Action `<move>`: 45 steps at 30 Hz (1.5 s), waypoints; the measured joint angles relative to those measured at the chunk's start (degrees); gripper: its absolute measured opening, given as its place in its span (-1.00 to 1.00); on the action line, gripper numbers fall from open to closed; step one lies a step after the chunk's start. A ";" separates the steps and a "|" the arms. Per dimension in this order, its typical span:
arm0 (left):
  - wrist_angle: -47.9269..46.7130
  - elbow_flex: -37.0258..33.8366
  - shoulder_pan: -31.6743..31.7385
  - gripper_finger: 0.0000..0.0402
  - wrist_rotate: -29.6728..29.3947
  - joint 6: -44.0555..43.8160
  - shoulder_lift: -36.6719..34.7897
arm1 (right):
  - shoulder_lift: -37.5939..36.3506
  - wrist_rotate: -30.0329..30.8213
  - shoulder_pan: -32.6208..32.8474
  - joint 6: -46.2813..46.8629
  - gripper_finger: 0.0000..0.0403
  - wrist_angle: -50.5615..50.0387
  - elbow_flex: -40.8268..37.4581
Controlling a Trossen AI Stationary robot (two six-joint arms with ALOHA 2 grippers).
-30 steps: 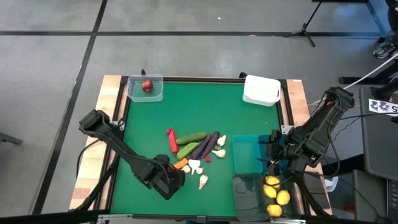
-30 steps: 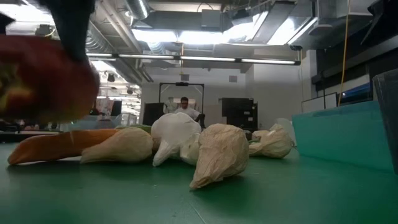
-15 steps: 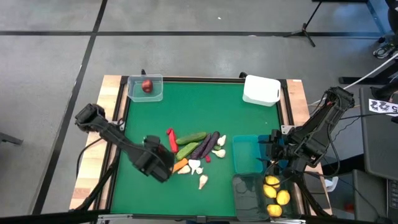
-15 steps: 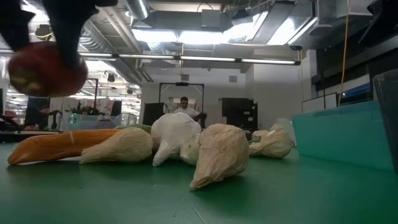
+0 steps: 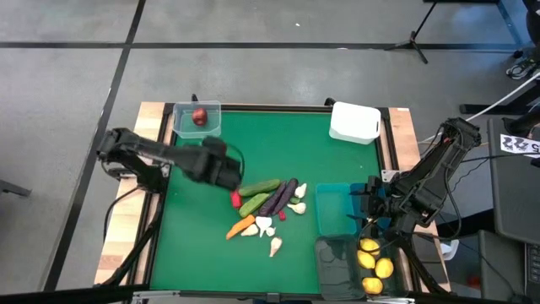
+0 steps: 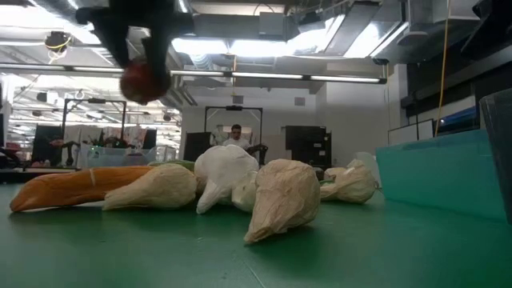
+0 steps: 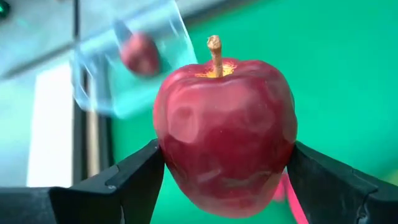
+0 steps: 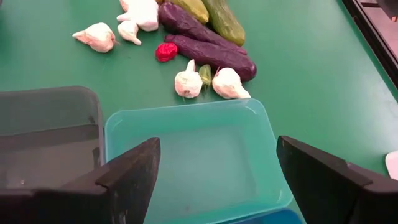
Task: Sort produce into baskets
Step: Put the apple into the transparent bin
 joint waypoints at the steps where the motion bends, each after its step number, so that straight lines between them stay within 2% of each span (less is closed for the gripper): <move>1: 0.09 0.00 2.12 0.50 -1.65 2.62 -0.88 | 0.00 0.38 0.00 0.00 0.58 -0.01 0.00; 6: 3.68 0.00 13.03 0.50 -9.13 15.79 -6.45 | 0.00 2.76 0.00 -0.01 0.58 -0.01 0.00; 11: 13.29 -0.94 23.90 0.50 -12.75 29.34 -12.99 | -0.01 4.86 0.00 -0.01 0.58 0.31 0.00; 15: 20.63 -4.73 31.24 0.50 -12.28 35.65 -17.11 | -0.02 4.96 0.00 -0.01 0.58 0.74 0.00; 20: 28.39 -12.52 38.62 0.50 -5.95 40.61 -19.83 | -0.02 4.94 0.00 -0.01 0.58 1.32 0.00; 28: 35.30 -23.49 47.27 0.50 -4.40 41.62 -20.36 | -0.02 4.58 0.00 0.27 0.58 1.39 0.00; 32: 41.23 -27.89 50.71 0.50 -0.25 41.80 -20.53 | -0.02 4.55 0.00 0.34 0.58 1.46 0.00; 38: 48.71 -32.95 53.67 0.50 3.78 42.62 -20.55 | -0.02 4.68 0.00 0.46 0.58 1.53 0.00; 45: 49.17 -36.83 56.32 0.50 4.51 40.59 -20.51 | -0.02 4.75 0.00 0.47 0.58 1.87 0.00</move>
